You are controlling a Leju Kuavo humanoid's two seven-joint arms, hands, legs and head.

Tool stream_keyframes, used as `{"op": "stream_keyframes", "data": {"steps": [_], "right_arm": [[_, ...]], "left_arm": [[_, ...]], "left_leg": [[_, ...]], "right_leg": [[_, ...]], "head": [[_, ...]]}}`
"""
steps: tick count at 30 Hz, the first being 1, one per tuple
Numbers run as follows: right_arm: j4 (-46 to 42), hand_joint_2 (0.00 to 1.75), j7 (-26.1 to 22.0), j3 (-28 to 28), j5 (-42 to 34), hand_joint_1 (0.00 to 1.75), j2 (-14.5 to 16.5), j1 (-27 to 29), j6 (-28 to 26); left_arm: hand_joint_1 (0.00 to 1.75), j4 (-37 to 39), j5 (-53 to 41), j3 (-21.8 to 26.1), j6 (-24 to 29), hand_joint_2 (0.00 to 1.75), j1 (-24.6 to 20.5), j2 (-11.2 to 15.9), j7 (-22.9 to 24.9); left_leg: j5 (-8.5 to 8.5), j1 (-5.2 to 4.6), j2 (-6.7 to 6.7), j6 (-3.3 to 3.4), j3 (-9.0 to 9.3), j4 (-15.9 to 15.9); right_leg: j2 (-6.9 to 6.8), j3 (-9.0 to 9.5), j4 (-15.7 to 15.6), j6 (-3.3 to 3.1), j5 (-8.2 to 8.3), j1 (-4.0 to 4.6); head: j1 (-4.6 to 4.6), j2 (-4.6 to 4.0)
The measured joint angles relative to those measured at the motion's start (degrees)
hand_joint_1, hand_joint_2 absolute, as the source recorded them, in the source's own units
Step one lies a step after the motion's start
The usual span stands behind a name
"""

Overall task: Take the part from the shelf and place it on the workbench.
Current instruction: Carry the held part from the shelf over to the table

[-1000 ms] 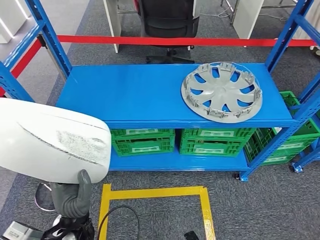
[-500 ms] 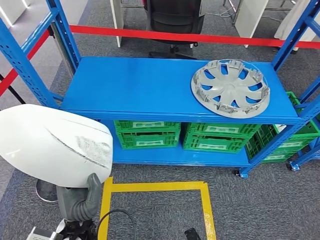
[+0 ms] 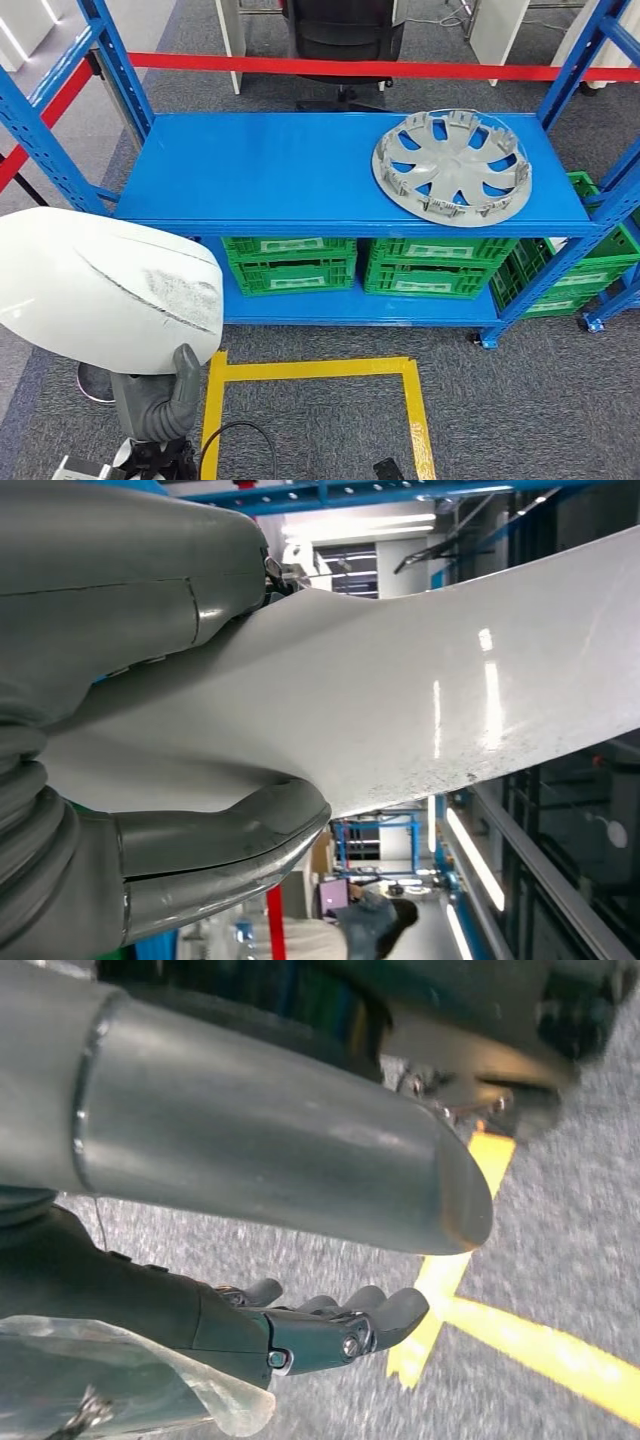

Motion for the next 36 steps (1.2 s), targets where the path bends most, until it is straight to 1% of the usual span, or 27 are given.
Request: {"op": "stream_keyframes", "data": {"steps": [2, 4, 5, 6, 8, 9, 12, 13, 15, 17, 18, 19, 20, 21, 23, 24, 25, 27, 28, 29, 30, 31, 32, 33, 34, 35, 36], "right_arm": [[0.00, 0.00, 0.00, 0.00, 0.00, 0.00, 0.00, -0.02, 0.11], [0.00, 0.00, 0.05, -0.04, 0.02, 0.00, 0.01, -0.06, 0.65], [0.00, 0.00, 0.13, -0.09, 0.04, 0.00, 0.01, -0.08, 1.07], [0.00, 0.00, 0.27, -0.15, 0.07, 0.00, 0.01, -0.08, 1.51], [0.00, 0.00, 0.69, -0.22, 0.09, 0.00, 0.00, -0.09, 2.30], [0.00, 0.00, 0.92, -0.23, 0.09, 0.00, 0.00, -0.12, 2.64], [0.01, 0.00, 1.27, -0.24, 0.26, 0.00, 0.00, -0.18, 3.26], [0.02, 0.00, 1.30, -0.24, 0.39, 0.00, 0.00, -0.18, 3.36], [0.02, 0.00, 1.30, -0.24, 0.66, 0.00, 0.00, -0.17, 3.50], [0.02, 0.00, 1.29, -0.24, 0.87, 0.00, 0.00, -0.17, 3.57], [0.02, 0.00, 1.29, -0.24, 0.93, 0.00, 0.00, -0.16, 3.58], [0.02, 0.00, 1.29, -0.24, 0.97, 0.00, 0.00, -0.16, 3.59], [0.02, 0.00, 1.29, -0.24, 0.99, 0.00, 0.00, -0.17, 3.59], [0.02, 0.00, 1.29, -0.24, 1.03, 0.00, 0.00, -0.19, 3.59], [0.01, 0.00, 1.29, -0.24, 1.11, 0.00, 0.00, -0.36, 3.62], [0.01, 0.00, 1.28, -0.24, 1.20, 0.00, 0.00, -0.49, 3.65], [0.01, 0.00, 1.28, -0.24, 1.28, 0.00, 0.00, -0.58, 3.68], [0.02, 0.00, 1.29, -0.25, 1.46, 0.00, 0.00, -0.59, 3.71], [0.03, 0.00, 1.29, -0.25, 1.51, 0.00, 0.01, -0.56, 3.73], [0.03, 0.00, 1.30, -0.26, 1.54, 0.00, 0.01, -0.56, 3.74], [0.04, 0.00, 1.30, -0.26, 1.58, 0.00, 0.02, -0.59, 3.75], [0.04, 0.00, 1.29, -0.26, 1.63, 0.00, 0.02, -0.62, 3.76], [0.04, 0.00, 1.29, -0.27, 1.68, 0.00, 0.02, -0.62, 3.76], [0.04, 0.00, 1.28, -0.27, 1.74, 0.00, 0.02, -0.61, 3.76], [0.04, 0.00, 1.27, -0.28, 1.79, 0.00, 0.02, -0.59, 3.76], [0.04, 0.00, 1.26, -0.28, 1.86, 0.00, 0.02, -0.58, 3.76], [0.04, 0.00, 1.24, -0.28, 1.93, 0.00, 0.02, -0.59, 3.77]], "left_arm": [[1.75, -0.07, 0.02, -0.05, -0.07, 1.75, -0.01, 0.03, 0.00], [1.75, -0.35, 0.58, -0.38, -0.67, 1.75, 0.03, 0.25, 0.00], [1.75, -0.57, 1.15, -0.58, -1.27, 1.75, 0.07, 0.39, 0.00], [1.75, -0.79, 1.74, -0.74, -1.98, 1.75, 0.11, 0.52, 0.00], [1.75, -1.15, 2.57, -0.81, -3.39, 1.75, 0.13, 0.58, 0.00], [1.75, -1.28, 2.75, -0.81, -3.96, 1.75, 0.14, 0.55, 0.00], [1.75, -1.47, 3.16, -0.78, -5.19, 1.75, 0.22, 0.43, 0.00], [1.75, -1.51, 3.28, -0.76, -5.51, 1.75, 0.24, 0.37, 0.00], [1.75, -1.64, 3.46, -0.71, -6.01, 1.75, 0.23, 0.26, 0.00], [1.75, -1.73, 3.50, -0.62, -6.35, 1.75, 0.25, 0.20, 0.00], [1.75, -1.74, 3.50, -0.58, -6.46, 1.75, 0.27, 0.19, 0.00], [1.75, -1.74, 3.50, -0.53, -6.54, 1.75, 0.29, 0.19, 0.00], [1.75, -1.74, 3.50, -0.49, -6.59, 1.75, 0.31, 0.18, 0.00], [1.75, -1.74, 3.50, -0.45, -6.62, 1.75, 0.32, 0.16, 0.00], [1.75, -1.79, 3.48, -0.39, -6.66, 1.75, 0.35, 0.10, 0.00], [1.75, -1.87, 3.45, -0.36, -6.70, 1.75, 0.36, 0.08, 0.00], [1.75, -1.95, 3.42, -0.34, -6.75, 1.75, 0.37, 0.07, 0.00], [1.75, -2.06, 3.38, -0.31, -6.81, 1.75, 0.37, 0.06, 0.00], [1.75, -2.06, 3.38, -0.27, -6.81, 1.75, 0.39, 0.07, 0.00], [1.75, -2.07, 3.38, -0.23, -6.81, 1.75, 0.43, 0.08, 0.00], [1.75, -2.08, 3.38, -0.18, -6.81, 1.75, 0.47, 0.09, 0.00], [1.75, -2.08, 3.37, -0.13, -6.81, 1.75, 0.51, 0.10, 0.00], [1.75, -2.09, 3.34, -0.08, -6.82, 1.75, 0.54, 0.12, 0.00], [1.75, -2.09, 3.33, -0.04, -6.84, 1.75, 0.57, 0.13, 0.00], [1.75, -2.09, 3.31, -0.01, -6.86, 1.75, 0.59, 0.14, 0.00], [1.75, -2.09, 3.30, 0.02, -6.88, 1.75, 0.61, 0.15, 0.00], [1.75, -2.10, 3.30, 0.03, -6.91, 1.75, 0.62, 0.15, 0.00]], "left_leg": [[-0.60, 0.05, 0.00, -0.11, -0.34, 0.86], [-2.97, 0.39, 0.00, -0.61, -2.33, 6.31], [-3.37, 0.64, 0.00, -0.87, -2.82, 8.31], [-2.62, 0.84, 0.01, -1.00, -2.34, 8.19], [0.09, 0.93, -0.03, -0.71, 0.69, 2.43], [0.74, 0.85, -0.05, -0.43, 1.61, 0.13], [0.92, 0.68, -0.12, 0.48, 1.14, -1.06], [1.17, 0.75, -0.07, 0.90, 0.92, -1.27], [1.93, 0.93, 0.09, 1.85, 0.37, -1.74], [2.63, 0.83, 0.16, 2.34, -0.48, -1.70], [2.98, 0.73, 0.17, 2.40, -1.01, -1.66], [3.36, 0.65, 0.18, 2.40, -1.55, -1.59], [3.74, 0.59, 0.18, 2.36, -2.10, -1.49], [4.10, 0.55, 0.17, 2.28, -2.61, -1.38], [4.78, 0.44, 0.11, 1.90, -3.42, -1.09], [5.15, 0.35, 0.11, 1.62, -3.68, -0.98], [5.57, 0.29, 0.13, 1.31, -3.83, -0.93], [6.51, 0.30, 0.18, 0.64, -3.96, -1.13], [6.45, 0.37, 0.14, 0.31, -4.10, -1.10], [5.43, 0.43, 0.10, -0.06, -4.35, -0.56], [3.31, 0.48, 0.05, -0.41, -4.75, 0.99], [0.27, 0.58, 0.03, -0.73, -5.29, 3.66], [-2.78, 0.63, 0.04, -1.00, -5.85, 7.16], [-4.95, 0.67, 0.04, -1.17, -6.30, 10.80], [-5.74, 0.69, 0.04, -1.23, -6.31, 13.46], [-5.21, 0.69, 0.04, -1.18, -5.57, 14.29], [-3.80, 0.68, 0.03, -1.03, -3.92, 12.99]], "right_leg": [[-0.01, -0.03, 0.00, -0.04, 0.02, 0.00], [-0.09, -0.20, 0.08, -0.14, 0.11, 0.01], [-0.11, -0.29, 0.19, -0.19, 0.15, 0.01], [-0.12, -0.34, 0.35, -0.18, 0.17, 0.02], [-0.07, -0.54, 0.76, 0.04, 0.21, 0.11], [-0.05, -0.82, 0.98, 0.29, 0.31, 0.18], [-0.10, -1.85, 1.35, 1.24, 0.78, 0.25], [-0.08, -2.26, 1.63, 1.52, 0.37, 0.20], [0.05, -3.72, 4.76, 1.99, -2.68, 0.14], [0.12, -6.08, 11.67, 2.31, -7.37, 0.09], [0.12, -6.95, 14.94, 2.42, -8.86, 0.07], [0.12, -7.13, 16.78, 2.47, -9.24, 0.07], [0.12, -6.30, 16.59, 2.44, -8.42, 0.07], [0.12, -4.45, 14.27, 2.36, -6.71, 0.07], [0.14, 1.08, 5.98, 2.08, -3.94, 0.12], [0.19, 3.32, 2.42, 1.95, -3.57, 0.17], [0.25, 4.51, 0.12, 1.81, -3.71, 0.25], [0.29, 4.38, -0.93, 1.34, -3.68, 0.40], [0.16, 3.85, -0.97, 1.00, -3.27, 0.36], [0.02, 3.43, -1.02, 0.58, -2.76, 0.28], [-0.15, 2.91, -1.12, 0.18, -2.17, 0.17], [-0.28, 2.37, -1.11, -0.10, -1.62, 0.13], [-0.37, 1.85, -1.06, -0.30, -1.07, 0.16], [-0.46, 1.23, -0.91, -0.38, -0.50, 0.21], [-0.52, 0.51, -0.65, -0.39, 0.02, 0.25], [-0.57, -0.31, -0.29, -0.38, 0.47, 0.30], [-0.58, -1.22, 0.15, -0.36, 0.82, 0.35]], "head": [[-0.10, -0.01], [-0.18, -0.02], [-0.21, -0.02], [-0.20, -0.02], [-0.20, -0.02], [-0.20, -0.02], [-0.19, -0.01], [-0.17, -0.01], [0.03, -0.01], [0.26, -0.01], [0.30, -0.01], [0.32, -0.02], [0.33, -0.02], [0.34, -0.02], [0.35, -0.02], [0.32, -0.02], [0.30, -0.02], [0.24, -0.02], [0.27, -0.02], [0.21, -0.02], [0.13, -0.02], [0.04, -0.02], [-0.05, -0.02], [-0.09, -0.01], [-0.08, -0.01], [-0.09, -0.01], [-0.09, -0.01]]}}
